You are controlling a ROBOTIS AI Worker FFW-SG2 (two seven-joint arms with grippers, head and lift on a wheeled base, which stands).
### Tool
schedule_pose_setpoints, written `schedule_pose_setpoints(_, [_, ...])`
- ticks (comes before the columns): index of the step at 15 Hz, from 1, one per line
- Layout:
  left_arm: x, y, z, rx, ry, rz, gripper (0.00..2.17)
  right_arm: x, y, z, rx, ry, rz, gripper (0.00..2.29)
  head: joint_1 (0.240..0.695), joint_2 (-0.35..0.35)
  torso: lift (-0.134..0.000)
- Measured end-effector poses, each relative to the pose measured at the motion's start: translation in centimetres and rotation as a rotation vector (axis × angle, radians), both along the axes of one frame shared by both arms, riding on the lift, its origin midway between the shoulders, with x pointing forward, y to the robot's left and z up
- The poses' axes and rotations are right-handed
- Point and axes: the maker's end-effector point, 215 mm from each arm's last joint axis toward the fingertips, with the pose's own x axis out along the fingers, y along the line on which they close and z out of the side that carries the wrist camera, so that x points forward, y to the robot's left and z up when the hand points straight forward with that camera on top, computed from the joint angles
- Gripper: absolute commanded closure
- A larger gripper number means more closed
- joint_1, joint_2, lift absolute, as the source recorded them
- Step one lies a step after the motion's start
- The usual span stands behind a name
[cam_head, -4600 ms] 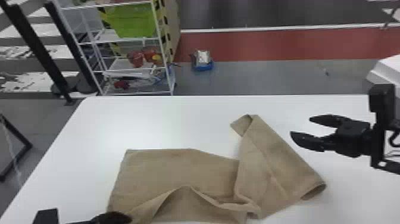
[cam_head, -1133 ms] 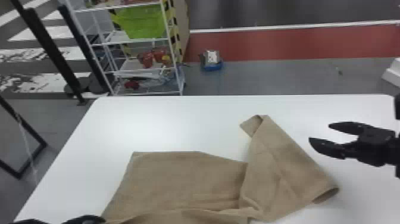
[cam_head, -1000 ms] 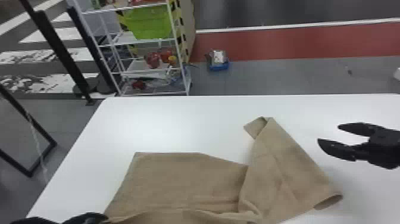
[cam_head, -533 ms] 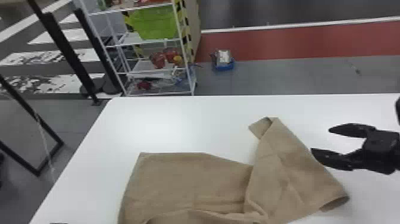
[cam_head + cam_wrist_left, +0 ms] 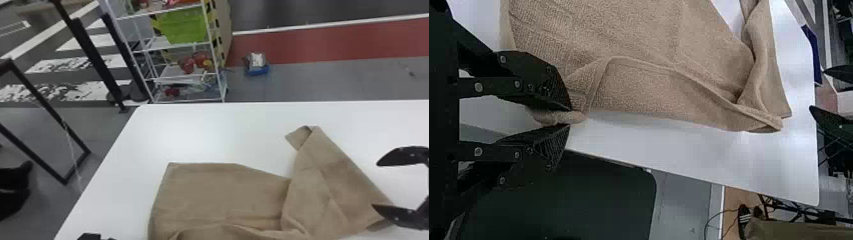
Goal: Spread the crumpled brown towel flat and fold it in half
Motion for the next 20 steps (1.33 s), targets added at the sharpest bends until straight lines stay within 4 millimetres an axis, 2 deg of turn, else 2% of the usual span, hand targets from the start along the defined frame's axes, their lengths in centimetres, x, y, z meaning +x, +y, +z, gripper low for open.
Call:
schedule_pose_setpoints(2, [0.1, -0.1, 0.1, -0.002, -0.002, -0.003, 0.88, -0.7, -1.3, -0.7, -0.021, 0.005, -0.01, 0.22, 0.695, 0.236, -0.123])
schedule_pose_setpoints(3, [0.2, -0.2, 0.1, -0.003, -0.004, -0.004, 0.99, -0.9, -1.6, -1.0, -0.03, 0.009, -0.009, 0.22, 0.695, 0.229, -0.123])
schedule_pose_setpoints(4, [0.3, -0.3, 0.2, -0.005, -0.007, -0.005, 1.24, -1.2, -1.8, -1.6, -0.037, 0.019, -0.01, 0.25, 0.695, 0.225, -0.123])
schedule_pose_setpoints(16, [0.9, -0.4, 1.3, -0.007, -0.037, -0.002, 1.25, -3.0, -3.2, -6.0, -0.107, 0.096, -0.014, 0.29, 0.695, 0.203, -0.123])
schedule_pose_setpoints(20, [0.9, -0.6, 1.3, -0.009, -0.037, -0.006, 1.25, -2.7, -3.3, -6.7, -0.096, 0.11, -0.013, 0.29, 0.695, 0.194, -0.123])
